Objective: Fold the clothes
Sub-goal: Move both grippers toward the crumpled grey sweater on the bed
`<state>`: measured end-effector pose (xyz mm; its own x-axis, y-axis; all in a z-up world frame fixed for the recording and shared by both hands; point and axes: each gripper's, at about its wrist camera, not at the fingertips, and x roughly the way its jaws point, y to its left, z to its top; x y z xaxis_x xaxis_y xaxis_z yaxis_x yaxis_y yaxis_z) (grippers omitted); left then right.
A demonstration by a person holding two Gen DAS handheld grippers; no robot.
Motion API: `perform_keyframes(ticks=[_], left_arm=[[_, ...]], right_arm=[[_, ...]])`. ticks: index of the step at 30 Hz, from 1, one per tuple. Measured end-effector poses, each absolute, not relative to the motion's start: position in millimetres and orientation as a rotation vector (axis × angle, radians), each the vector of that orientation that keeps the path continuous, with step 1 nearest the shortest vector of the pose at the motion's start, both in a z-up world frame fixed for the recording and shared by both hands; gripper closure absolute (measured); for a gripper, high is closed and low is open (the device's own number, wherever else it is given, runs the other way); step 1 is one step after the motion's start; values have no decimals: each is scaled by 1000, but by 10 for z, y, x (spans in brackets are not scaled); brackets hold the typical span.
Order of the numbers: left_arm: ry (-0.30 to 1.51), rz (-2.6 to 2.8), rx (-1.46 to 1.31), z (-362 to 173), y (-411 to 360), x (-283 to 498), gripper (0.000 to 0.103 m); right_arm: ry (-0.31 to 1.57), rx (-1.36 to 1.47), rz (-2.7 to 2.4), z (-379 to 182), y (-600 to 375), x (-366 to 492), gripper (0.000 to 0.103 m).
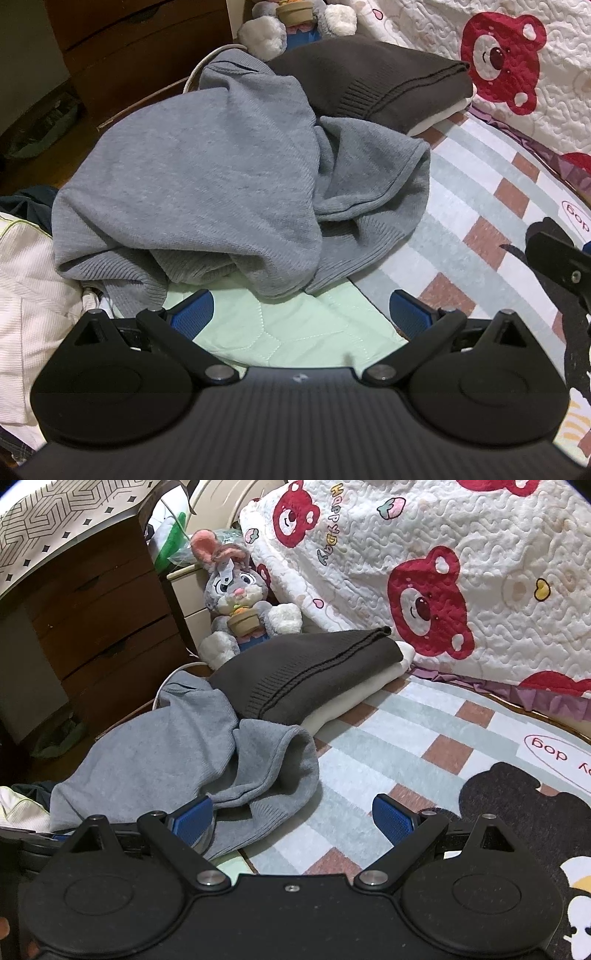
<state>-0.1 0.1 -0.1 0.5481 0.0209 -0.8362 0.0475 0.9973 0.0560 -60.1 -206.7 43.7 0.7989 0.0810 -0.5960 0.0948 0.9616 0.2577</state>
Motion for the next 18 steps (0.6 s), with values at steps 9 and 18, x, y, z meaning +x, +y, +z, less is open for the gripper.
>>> perform_keyframes(ticks=[9,18], left_arm=[[996,-16,72,-8,15,-13,0],[993,-13,78,-23,15,12,0]], right_arm=[[651,292,-7,427,-2062,-611,7],[659,299,-6,415,-2071,-615,7]])
